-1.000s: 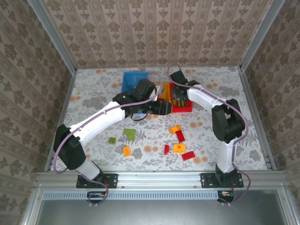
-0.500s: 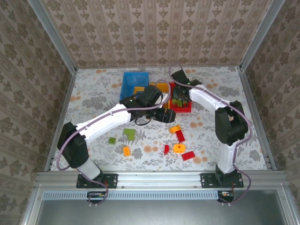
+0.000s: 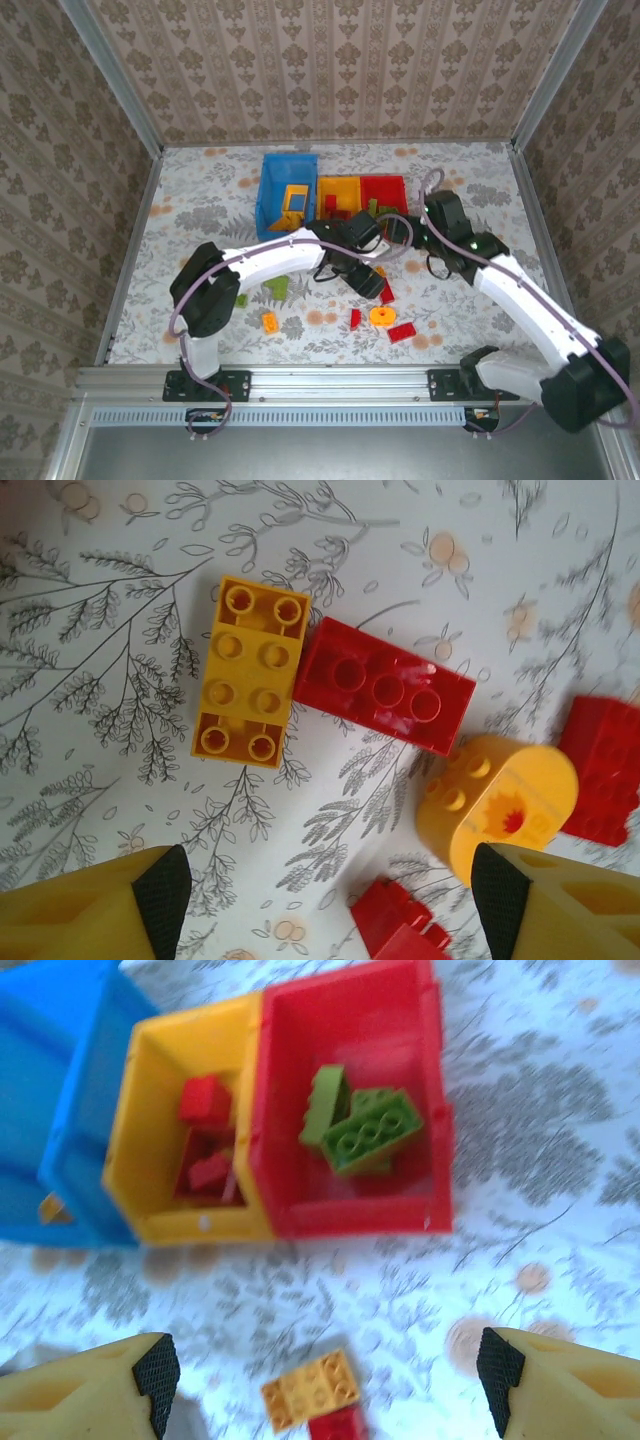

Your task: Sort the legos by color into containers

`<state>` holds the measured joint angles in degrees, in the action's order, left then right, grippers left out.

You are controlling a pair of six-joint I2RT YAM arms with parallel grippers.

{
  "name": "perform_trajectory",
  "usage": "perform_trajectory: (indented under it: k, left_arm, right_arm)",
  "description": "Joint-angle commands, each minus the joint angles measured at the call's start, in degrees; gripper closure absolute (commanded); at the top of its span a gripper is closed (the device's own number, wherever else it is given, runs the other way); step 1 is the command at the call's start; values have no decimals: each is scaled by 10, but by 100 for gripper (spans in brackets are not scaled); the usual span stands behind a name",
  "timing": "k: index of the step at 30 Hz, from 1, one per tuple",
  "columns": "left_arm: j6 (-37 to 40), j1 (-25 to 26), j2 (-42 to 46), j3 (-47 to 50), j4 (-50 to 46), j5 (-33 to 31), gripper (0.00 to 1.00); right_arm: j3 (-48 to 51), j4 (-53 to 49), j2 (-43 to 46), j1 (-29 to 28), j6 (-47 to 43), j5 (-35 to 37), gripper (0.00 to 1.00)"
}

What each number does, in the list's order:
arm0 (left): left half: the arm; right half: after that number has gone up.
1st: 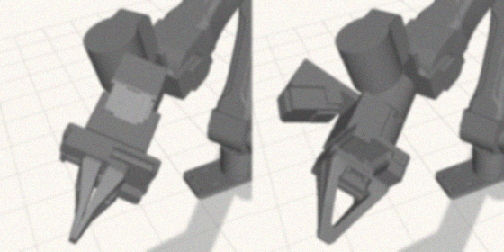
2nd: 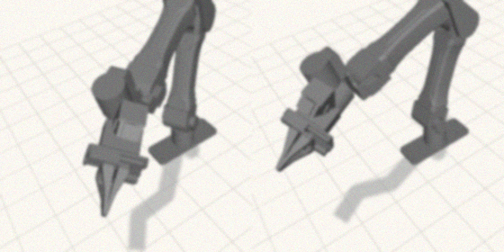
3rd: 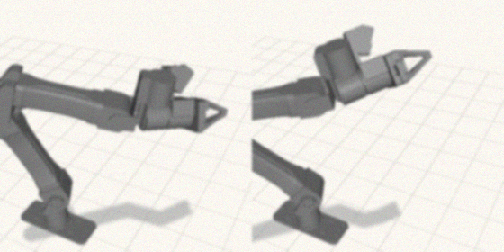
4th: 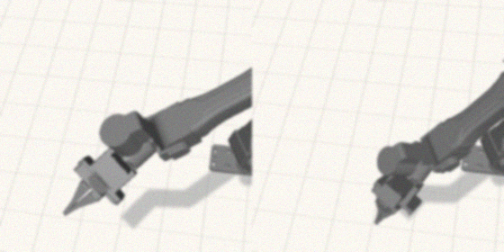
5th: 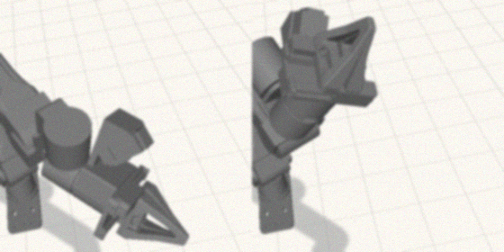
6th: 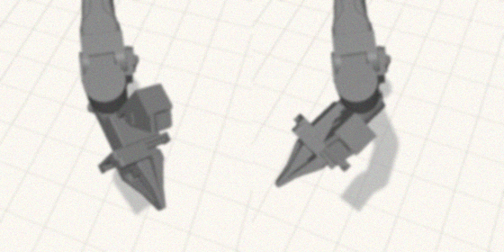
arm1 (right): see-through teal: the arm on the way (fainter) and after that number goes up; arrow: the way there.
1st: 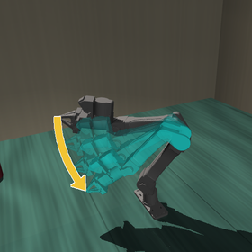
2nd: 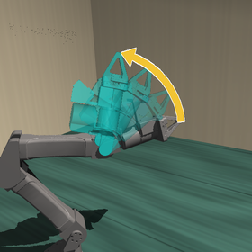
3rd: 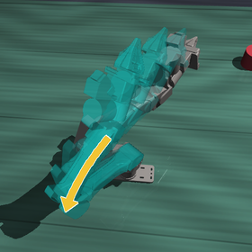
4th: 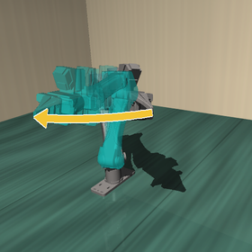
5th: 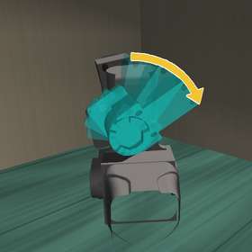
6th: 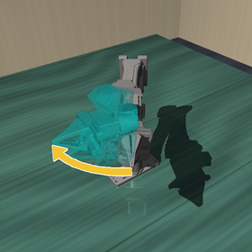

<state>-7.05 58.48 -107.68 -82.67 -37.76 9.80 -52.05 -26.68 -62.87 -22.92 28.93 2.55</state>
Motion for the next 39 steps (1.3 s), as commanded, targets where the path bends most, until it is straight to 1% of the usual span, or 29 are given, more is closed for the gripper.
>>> perform_trajectory:
  k: [1, 4, 6, 10, 15, 18, 22, 25, 28, 31, 32, 34, 36, 39]
  left_arm:
    - [119, -2, -16, 2, 2, -46, 22]
    - [141, -4, -40, 3, 20, -57, 21]
    - [142, -2, -55, -1, 30, -58, 20]
    - [136, 2, -83, -3, 47, -65, 20]
    - [133, 2, -109, -14, 58, -84, 20]
    - [133, 2, -125, -26, 62, -74, 21]
    - [130, 4, -146, -45, 68, -52, 30]
    - [127, 4, -161, -63, 65, -51, 38]
    - [123, 3, -165, -67, 64, -51, 53]
    - [117, 4, -151, -46, 81, -50, 65]
    - [116, 3, -143, -38, 87, -50, 68]
    - [109, 3, -123, -24, 93, -57, 71]
    - [97, 3, -100, -14, 90, -73, 71]
    - [61, -7, -41, 8, 85, -96, 72]
  right_arm:
    - [64, 3, 64, 2, 32, -112, 18]
    - [111, -12, 137, 3, 79, -147, 17]
    - [124, -53, 171, 3, 99, -147, 18]
    - [129, -125, 217, 3, 98, -145, 18]
    - [122, -147, 222, 4, 101, -152, 17]
    - [122, -145, 220, 4, 106, -150, 18]
    - [120, -144, 215, 5, 108, -147, 19]
    - [120, -141, 210, 5, 107, -150, 21]
    - [121, -138, 208, 7, 107, -156, 22]
    - [119, -133, 207, 11, 105, -163, 23]
    - [119, -131, 206, 11, 105, -165, 23]
    - [117, -126, 204, 16, 99, -173, 23]
    - [113, -112, 201, 18, 90, -189, 24]
    - [102, -71, 192, 17, 64, -230, 25]
